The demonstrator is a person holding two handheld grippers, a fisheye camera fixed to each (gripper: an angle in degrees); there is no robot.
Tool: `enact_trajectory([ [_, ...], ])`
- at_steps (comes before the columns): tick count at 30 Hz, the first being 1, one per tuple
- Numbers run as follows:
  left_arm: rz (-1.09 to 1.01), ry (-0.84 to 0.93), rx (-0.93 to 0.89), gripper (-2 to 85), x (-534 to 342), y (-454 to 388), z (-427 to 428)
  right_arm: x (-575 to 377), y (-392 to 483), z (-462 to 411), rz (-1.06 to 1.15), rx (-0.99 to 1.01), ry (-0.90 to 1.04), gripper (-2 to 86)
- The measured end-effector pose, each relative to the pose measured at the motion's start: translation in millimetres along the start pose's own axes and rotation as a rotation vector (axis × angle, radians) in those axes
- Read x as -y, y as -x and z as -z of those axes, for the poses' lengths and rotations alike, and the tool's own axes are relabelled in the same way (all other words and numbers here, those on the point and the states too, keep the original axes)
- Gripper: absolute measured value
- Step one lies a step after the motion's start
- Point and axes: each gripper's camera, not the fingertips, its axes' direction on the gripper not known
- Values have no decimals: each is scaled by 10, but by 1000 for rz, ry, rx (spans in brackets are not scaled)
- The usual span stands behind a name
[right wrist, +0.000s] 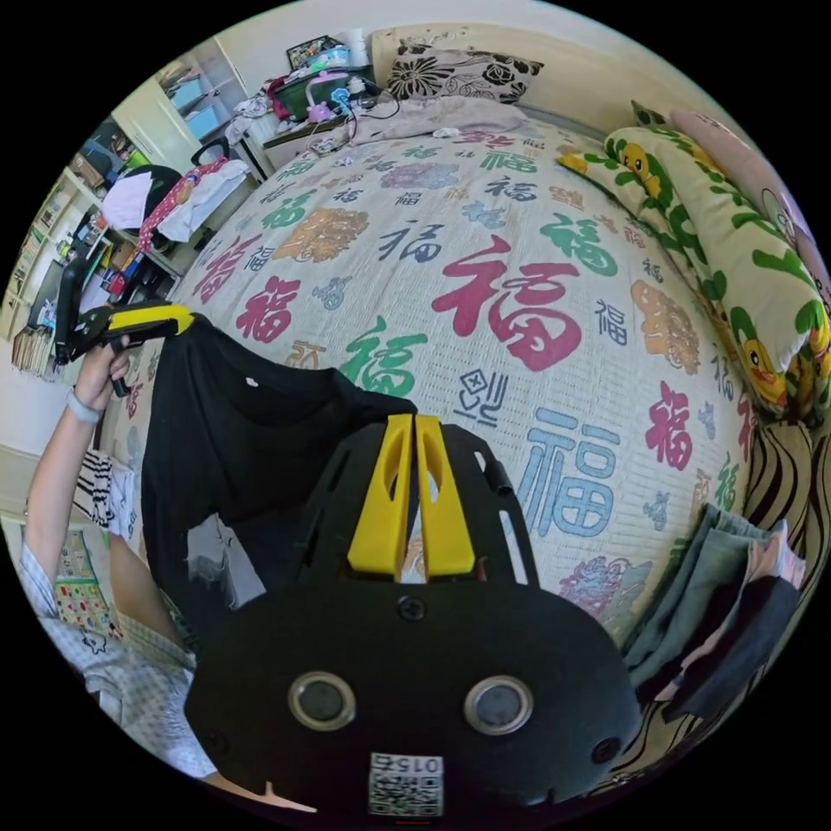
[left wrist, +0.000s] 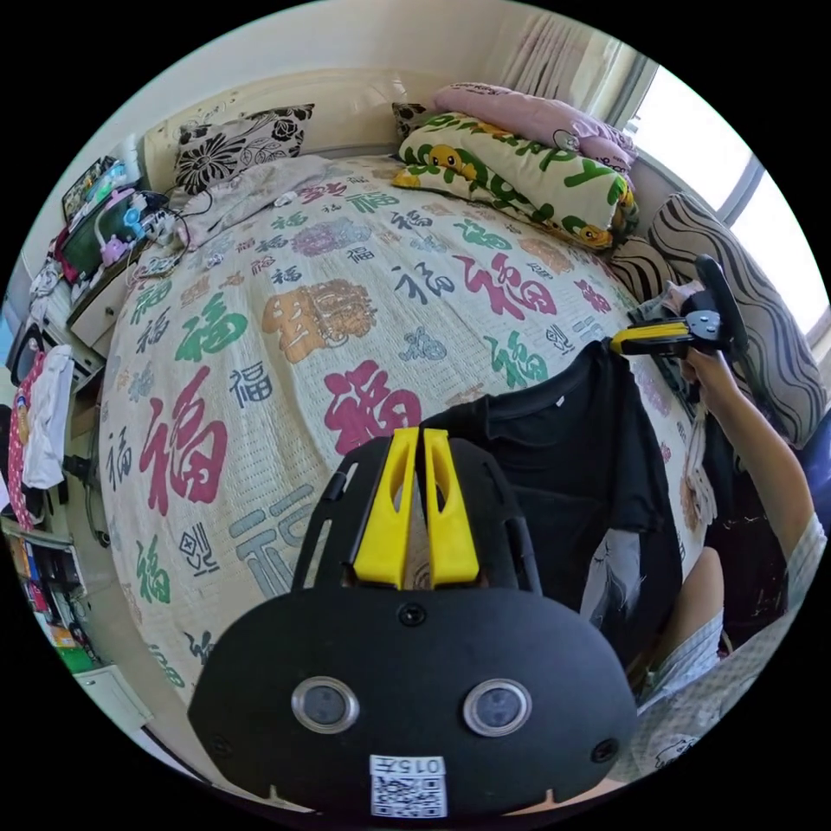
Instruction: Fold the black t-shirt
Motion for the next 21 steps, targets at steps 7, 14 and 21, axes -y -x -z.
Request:
enact_trajectory([
  [7, -119, -81, -113, 4, -1189, -489, 664, -1282, 55, 167, 84, 216, -97, -9],
  [14, -274, -34, -233, 5, -2911, -1741, 1365, -3130, 589, 407, 265, 328, -98, -8],
  [21, -249, 113, -234, 3, -4085, -2712, 1257, -4441, 1001, -76, 283, 327, 55, -8],
])
